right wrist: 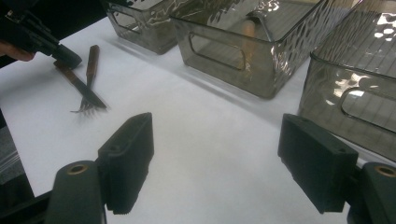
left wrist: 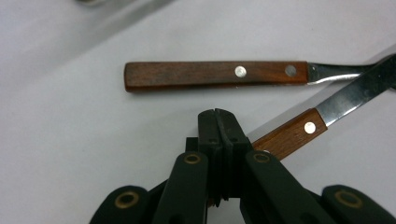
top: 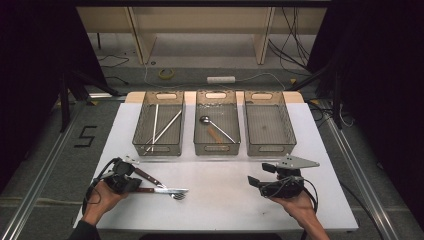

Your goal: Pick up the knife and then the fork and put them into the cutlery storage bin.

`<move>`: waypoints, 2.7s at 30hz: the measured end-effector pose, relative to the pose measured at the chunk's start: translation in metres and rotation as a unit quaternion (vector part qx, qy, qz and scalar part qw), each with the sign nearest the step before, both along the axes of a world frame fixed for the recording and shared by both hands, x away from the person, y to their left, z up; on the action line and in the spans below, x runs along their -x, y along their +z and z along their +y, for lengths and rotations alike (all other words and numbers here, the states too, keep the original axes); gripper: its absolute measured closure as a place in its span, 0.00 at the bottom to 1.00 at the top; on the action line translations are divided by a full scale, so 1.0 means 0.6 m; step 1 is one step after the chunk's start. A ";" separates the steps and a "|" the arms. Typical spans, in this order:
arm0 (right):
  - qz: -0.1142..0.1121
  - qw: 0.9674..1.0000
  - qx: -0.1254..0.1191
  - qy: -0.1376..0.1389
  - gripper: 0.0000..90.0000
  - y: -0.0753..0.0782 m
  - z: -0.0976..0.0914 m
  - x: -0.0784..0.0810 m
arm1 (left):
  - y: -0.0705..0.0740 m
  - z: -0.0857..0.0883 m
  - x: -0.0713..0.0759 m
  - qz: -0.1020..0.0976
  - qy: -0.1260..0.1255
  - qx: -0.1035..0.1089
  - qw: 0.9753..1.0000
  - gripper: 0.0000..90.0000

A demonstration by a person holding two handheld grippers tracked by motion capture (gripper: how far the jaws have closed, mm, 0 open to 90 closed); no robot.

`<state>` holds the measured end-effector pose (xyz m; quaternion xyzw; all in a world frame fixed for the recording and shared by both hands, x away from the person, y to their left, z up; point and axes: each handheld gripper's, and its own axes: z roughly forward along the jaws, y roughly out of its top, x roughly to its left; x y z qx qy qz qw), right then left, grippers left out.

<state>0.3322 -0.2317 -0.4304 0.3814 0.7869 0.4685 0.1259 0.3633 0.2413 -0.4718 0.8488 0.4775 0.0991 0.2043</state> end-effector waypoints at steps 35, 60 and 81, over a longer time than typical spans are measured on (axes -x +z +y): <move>0.001 1.000 0.000 0.002 0.31 0.001 0.000 0.001 | 0.033 -0.016 0.061 0.010 -0.091 -0.002 0.996 0.59; 0.000 1.000 -0.002 0.005 0.31 0.001 0.001 0.001 | 0.012 -0.017 0.063 0.056 -0.132 -0.050 0.988 0.51; -0.001 1.000 -0.006 -0.004 0.25 0.003 -0.001 0.000 | 0.011 -0.032 0.066 0.062 -0.167 -0.078 0.981 0.76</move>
